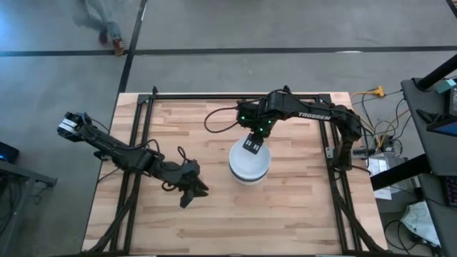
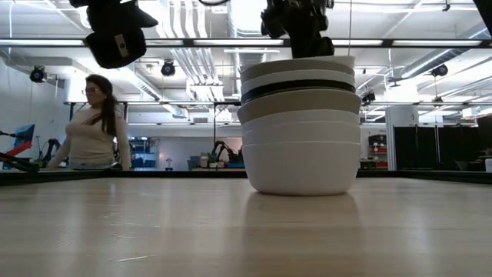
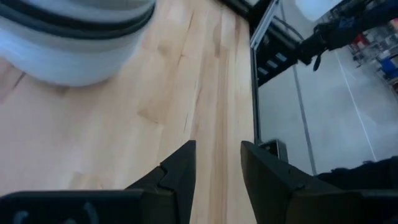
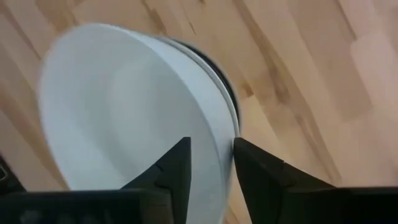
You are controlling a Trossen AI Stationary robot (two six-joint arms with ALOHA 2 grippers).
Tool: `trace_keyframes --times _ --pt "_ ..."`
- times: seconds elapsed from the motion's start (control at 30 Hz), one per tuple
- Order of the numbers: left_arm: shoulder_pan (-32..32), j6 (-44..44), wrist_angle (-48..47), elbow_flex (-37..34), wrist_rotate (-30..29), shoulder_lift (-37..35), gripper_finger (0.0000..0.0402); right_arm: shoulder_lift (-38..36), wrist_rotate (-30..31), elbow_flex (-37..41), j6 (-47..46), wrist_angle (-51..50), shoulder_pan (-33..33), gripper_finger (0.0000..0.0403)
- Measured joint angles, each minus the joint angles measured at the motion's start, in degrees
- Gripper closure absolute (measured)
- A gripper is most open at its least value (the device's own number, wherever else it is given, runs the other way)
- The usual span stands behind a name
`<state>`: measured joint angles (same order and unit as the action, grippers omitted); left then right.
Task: Nest bowls inside each other
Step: Stack the white bowl on the gray bowl
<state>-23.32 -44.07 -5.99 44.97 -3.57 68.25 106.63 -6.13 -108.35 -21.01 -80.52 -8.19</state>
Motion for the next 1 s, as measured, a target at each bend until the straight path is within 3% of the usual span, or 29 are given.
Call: trace_keyframes --times 0.33,0.7,1.0 --pt "3.84 2.64 7.24 0.04 0.01 0.02 0.0291 0.05 0.37 -1.19 1.55 -0.23 -0.11 0.0311" --pt "3.85 2.55 7.48 0.04 0.15 0.02 0.0291 0.11 0.37 4.07 2.16 -0.24 -0.11 0.0389" --pt "3.85 2.53 7.48 0.04 0.24 0.02 0.0291 0.11 0.28 5.64 3.03 0.42 -0.11 0.0394"
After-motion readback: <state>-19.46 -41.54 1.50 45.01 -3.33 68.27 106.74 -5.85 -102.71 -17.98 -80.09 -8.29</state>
